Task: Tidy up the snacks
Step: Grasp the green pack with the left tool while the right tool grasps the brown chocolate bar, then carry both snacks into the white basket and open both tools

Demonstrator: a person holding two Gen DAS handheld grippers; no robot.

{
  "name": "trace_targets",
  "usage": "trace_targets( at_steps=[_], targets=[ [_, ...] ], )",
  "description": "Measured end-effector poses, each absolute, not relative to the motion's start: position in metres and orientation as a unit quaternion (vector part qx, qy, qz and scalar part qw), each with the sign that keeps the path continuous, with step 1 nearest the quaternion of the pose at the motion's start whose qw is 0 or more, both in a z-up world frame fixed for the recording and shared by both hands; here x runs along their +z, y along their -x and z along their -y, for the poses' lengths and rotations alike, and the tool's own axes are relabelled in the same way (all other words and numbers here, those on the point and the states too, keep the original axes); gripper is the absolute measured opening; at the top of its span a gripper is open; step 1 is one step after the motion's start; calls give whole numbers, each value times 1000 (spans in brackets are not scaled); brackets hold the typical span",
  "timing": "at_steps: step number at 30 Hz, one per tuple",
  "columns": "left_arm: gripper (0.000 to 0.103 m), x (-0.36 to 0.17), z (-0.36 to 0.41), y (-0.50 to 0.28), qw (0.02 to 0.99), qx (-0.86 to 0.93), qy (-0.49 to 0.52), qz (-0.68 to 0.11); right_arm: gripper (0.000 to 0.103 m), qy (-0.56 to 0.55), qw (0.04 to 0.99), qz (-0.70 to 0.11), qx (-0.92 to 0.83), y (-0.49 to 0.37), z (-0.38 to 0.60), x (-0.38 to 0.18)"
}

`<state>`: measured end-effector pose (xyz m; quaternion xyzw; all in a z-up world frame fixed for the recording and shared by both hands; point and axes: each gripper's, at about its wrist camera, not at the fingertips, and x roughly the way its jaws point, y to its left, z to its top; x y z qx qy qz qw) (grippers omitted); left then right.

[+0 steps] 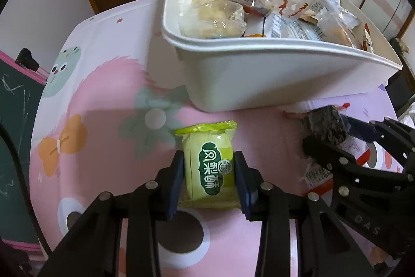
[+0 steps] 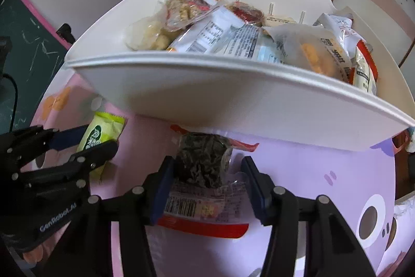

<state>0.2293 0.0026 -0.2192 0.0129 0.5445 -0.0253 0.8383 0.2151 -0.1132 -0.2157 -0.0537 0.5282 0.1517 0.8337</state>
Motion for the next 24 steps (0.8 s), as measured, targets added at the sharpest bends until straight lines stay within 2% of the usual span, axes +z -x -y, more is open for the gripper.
trace_targets(
  at_steps=[6,13,24],
  targets=[
    [36,-187,-6,-202,846,-37,-13,-531,52,60,840,-513,165,-183,120,-184],
    [36,-117,-5,-169,864,-59,-20,-499,52,50,865,-472,165,-161,139,-123],
    [36,39,27,-155,916,-79,-83,-384,53,30,931,-335,138,-146,183,34]
  ],
)
